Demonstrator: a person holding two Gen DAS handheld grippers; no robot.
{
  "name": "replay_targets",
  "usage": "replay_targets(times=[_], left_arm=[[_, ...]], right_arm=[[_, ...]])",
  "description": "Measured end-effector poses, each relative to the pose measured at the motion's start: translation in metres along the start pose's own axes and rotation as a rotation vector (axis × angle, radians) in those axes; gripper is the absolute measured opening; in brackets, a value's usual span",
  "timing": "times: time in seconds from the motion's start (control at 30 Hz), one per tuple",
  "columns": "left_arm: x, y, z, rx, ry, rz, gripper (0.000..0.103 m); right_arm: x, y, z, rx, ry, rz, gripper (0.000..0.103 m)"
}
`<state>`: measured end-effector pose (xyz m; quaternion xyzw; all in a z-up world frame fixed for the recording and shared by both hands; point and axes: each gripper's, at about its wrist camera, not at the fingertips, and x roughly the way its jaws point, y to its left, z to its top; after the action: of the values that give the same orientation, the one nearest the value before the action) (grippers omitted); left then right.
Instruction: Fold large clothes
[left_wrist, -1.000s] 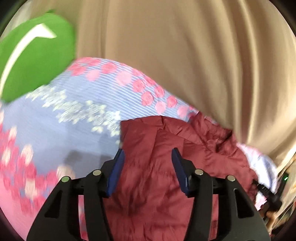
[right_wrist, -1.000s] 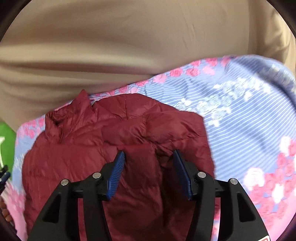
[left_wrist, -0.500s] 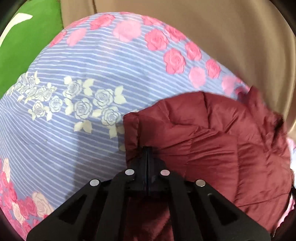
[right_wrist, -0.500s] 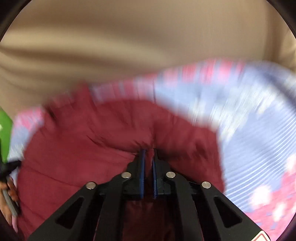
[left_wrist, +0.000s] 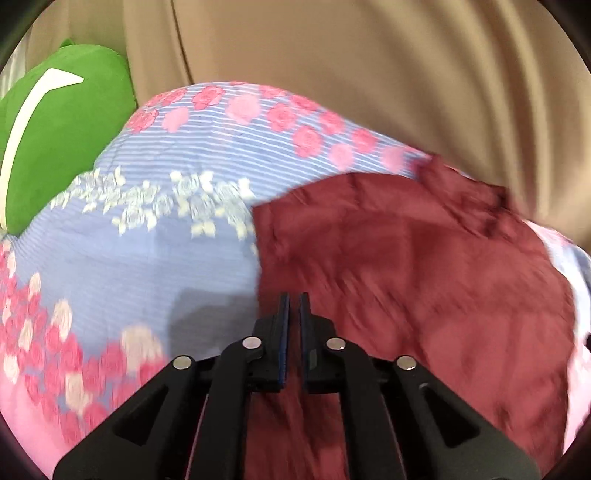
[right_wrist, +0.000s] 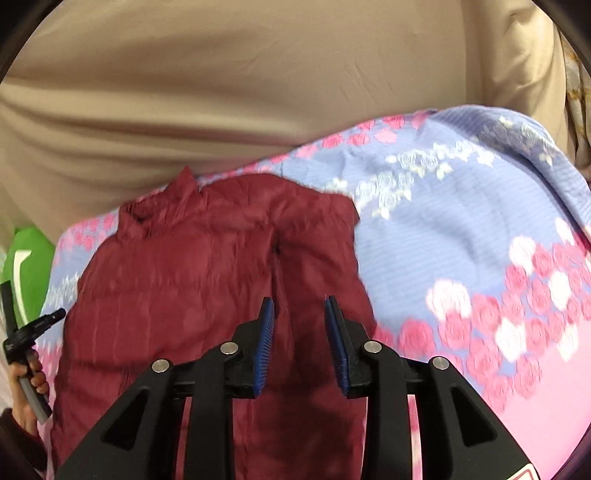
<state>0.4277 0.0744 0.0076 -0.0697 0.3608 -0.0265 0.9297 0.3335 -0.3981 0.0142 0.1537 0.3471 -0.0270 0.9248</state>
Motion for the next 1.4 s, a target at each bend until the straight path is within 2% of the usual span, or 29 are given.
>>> replay_targets(times=[0.1, 0.17, 0.23, 0.3, 0.33, 0.43, 0.5, 0.7, 0.73, 0.8, 0.83, 0.87, 0.97, 1.0, 1.03, 1.2, 1.27, 1.3, 1.4], left_arm=[[-0.016, -0.01, -0.027, 0.055, 0.063, -0.042, 0.007], [-0.007, -0.013, -0.041, 0.067, 0.109, -0.029, 0.007], [-0.001, -0.01, -0.052, 0.07, 0.128, 0.02, 0.008], [0.007, -0.005, -0.055, 0.056, 0.135, 0.042, 0.008], [0.01, -0.002, -0.055, 0.042, 0.129, 0.044, 0.008], [0.012, 0.003, -0.057, 0.026, 0.11, 0.045, 0.008], [0.013, 0.002, -0.059, 0.04, 0.093, 0.051, 0.008], [0.012, 0.011, -0.058, 0.015, 0.081, 0.042, 0.008], [0.008, 0.017, -0.06, 0.009, 0.079, 0.048, 0.008], [-0.015, 0.026, -0.069, 0.002, 0.072, 0.042, 0.011], [-0.026, 0.03, -0.074, 0.0, 0.07, 0.034, 0.022], [-0.04, 0.035, -0.081, -0.001, 0.067, 0.022, 0.039], [-0.091, 0.054, -0.114, -0.002, 0.058, -0.009, 0.067], [-0.111, 0.062, -0.131, 0.0, 0.075, -0.031, 0.072], [-0.123, 0.067, -0.144, -0.002, 0.09, -0.046, 0.079], [-0.17, 0.091, -0.213, -0.046, 0.196, -0.128, 0.083], [-0.19, 0.097, -0.237, -0.07, 0.186, -0.149, 0.086], [-0.195, 0.096, -0.243, -0.076, 0.183, -0.154, 0.088], [-0.212, 0.095, -0.262, -0.132, 0.19, -0.225, 0.088]], right_arm=[[0.003, 0.011, -0.009, -0.006, 0.038, 0.03, 0.032], [0.01, 0.02, -0.01, -0.016, 0.044, 0.035, 0.032], [0.017, 0.032, -0.011, -0.04, 0.046, 0.056, 0.013], [0.03, 0.045, -0.009, -0.088, 0.051, 0.029, 0.007], [0.041, 0.046, -0.009, -0.102, 0.068, -0.013, 0.003], [0.065, 0.029, -0.012, -0.087, 0.112, -0.095, 0.0], [0.07, 0.009, -0.016, -0.029, 0.118, -0.061, 0.0], [0.032, -0.033, -0.019, 0.124, 0.081, -0.071, 0.0], [0.015, -0.038, -0.025, 0.133, 0.071, -0.11, 0.01], [-0.026, -0.043, -0.043, 0.086, 0.042, -0.174, 0.013], [-0.043, -0.043, -0.053, 0.064, 0.032, -0.178, 0.013], [-0.063, -0.045, -0.067, 0.043, 0.028, -0.18, 0.014], [-0.117, -0.055, -0.114, 0.019, 0.043, -0.163, 0.039], [-0.135, -0.058, -0.134, 0.023, 0.05, -0.152, 0.051], [-0.152, -0.062, -0.157, 0.029, 0.063, -0.132, 0.058], [-0.201, -0.082, -0.246, 0.101, 0.125, -0.061, 0.066], [-0.209, -0.084, -0.262, 0.146, 0.121, -0.029, 0.067], [-0.215, -0.085, -0.268, 0.162, 0.097, -0.016, 0.071], [-0.22, -0.084, -0.277, 0.223, 0.083, 0.078, 0.073]])
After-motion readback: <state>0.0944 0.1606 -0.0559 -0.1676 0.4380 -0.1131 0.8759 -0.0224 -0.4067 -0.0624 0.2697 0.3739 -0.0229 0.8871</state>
